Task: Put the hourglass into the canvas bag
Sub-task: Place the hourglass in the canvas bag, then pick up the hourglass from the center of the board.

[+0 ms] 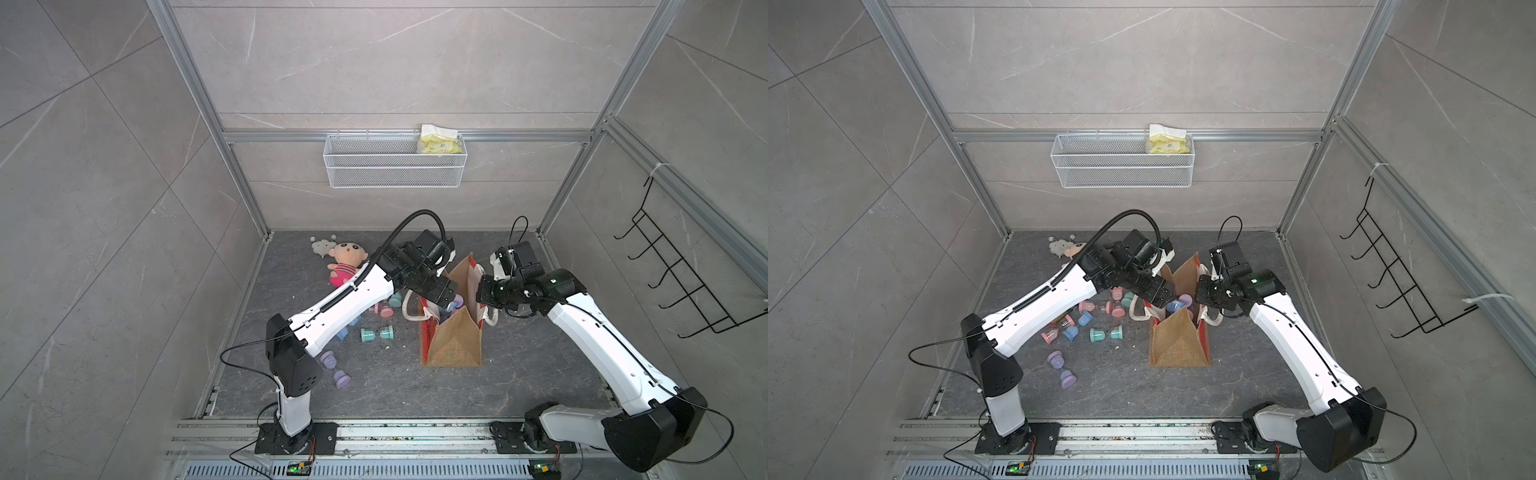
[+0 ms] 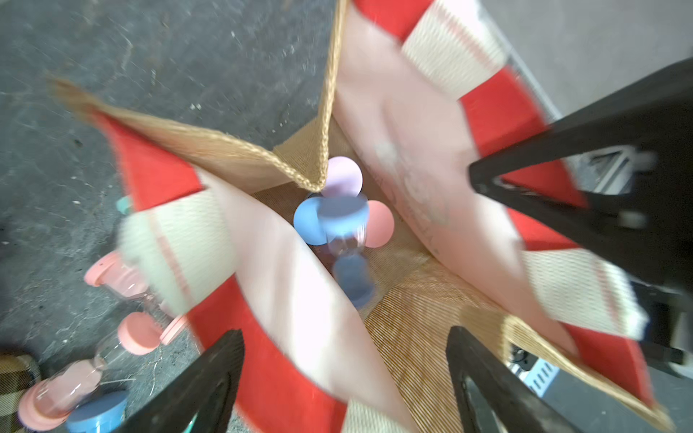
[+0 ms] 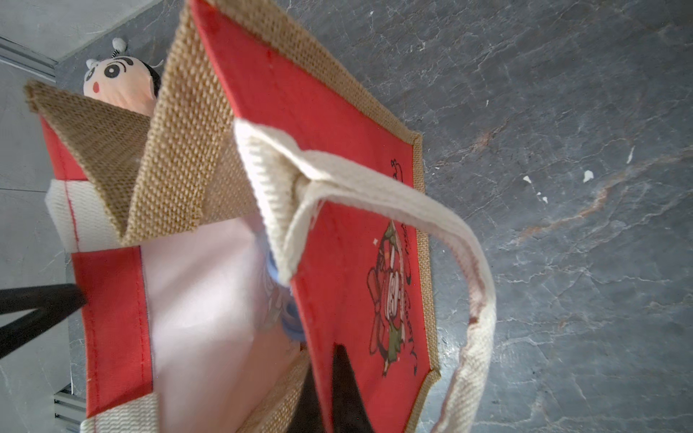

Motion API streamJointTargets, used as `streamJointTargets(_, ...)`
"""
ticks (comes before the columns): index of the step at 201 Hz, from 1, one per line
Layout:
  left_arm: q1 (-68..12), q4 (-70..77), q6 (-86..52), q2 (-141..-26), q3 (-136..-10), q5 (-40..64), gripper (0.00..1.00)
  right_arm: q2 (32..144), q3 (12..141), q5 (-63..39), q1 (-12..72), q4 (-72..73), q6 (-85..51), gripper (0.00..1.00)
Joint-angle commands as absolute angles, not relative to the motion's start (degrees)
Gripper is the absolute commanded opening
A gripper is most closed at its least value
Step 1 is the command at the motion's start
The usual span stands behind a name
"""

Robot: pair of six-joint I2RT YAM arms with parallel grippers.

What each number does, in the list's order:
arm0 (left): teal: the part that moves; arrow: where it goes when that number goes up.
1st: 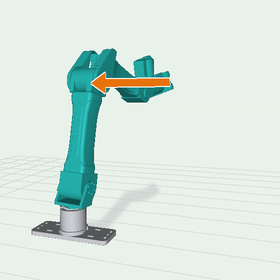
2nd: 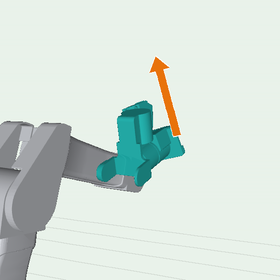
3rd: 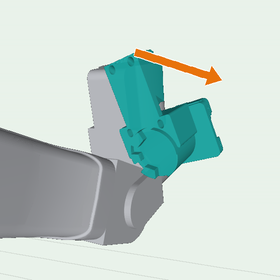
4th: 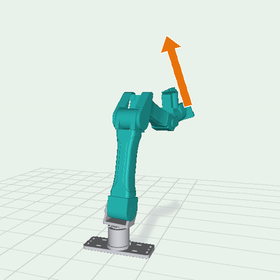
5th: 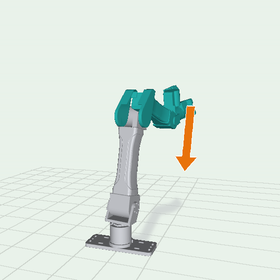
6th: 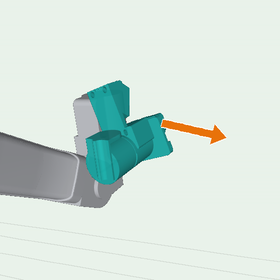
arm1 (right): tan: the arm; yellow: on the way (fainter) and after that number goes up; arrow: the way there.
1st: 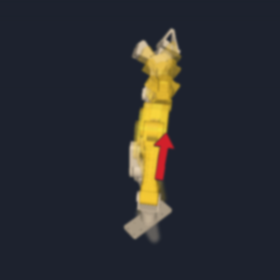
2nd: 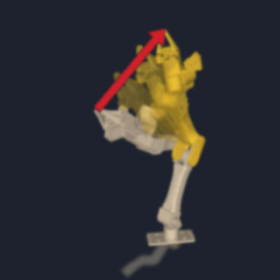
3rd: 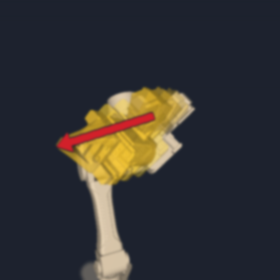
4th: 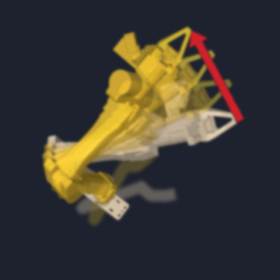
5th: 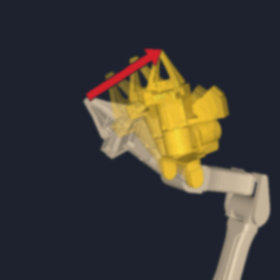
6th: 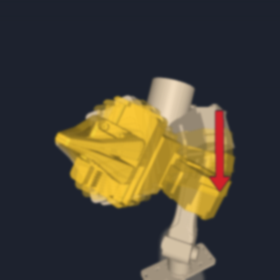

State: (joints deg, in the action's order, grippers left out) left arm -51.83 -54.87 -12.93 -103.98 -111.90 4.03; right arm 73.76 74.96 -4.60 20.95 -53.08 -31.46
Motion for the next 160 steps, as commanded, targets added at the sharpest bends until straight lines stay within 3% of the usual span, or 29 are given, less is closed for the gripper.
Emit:
streamJointTargets(1,-51.76,-53.59,-15.79,-98.28,-110.53,2.23,0.88,72.47,75.84,-6.65,20.75,-51.7,-29.49,0.0)
streamJointTargets(87,-49.94,-53.93,-41.75,-72.98,-81.12,-22.14,0.96,72.03,74.56,-10.09,20.89,-52.91,-27.95,0.0)
streamJointTargets(160,-49.51,-40.08,-61.52,-73.78,-59.36,-17.93,0.97,72.22,76.14,-7.96,20.91,-54.73,-29.16,0.0)
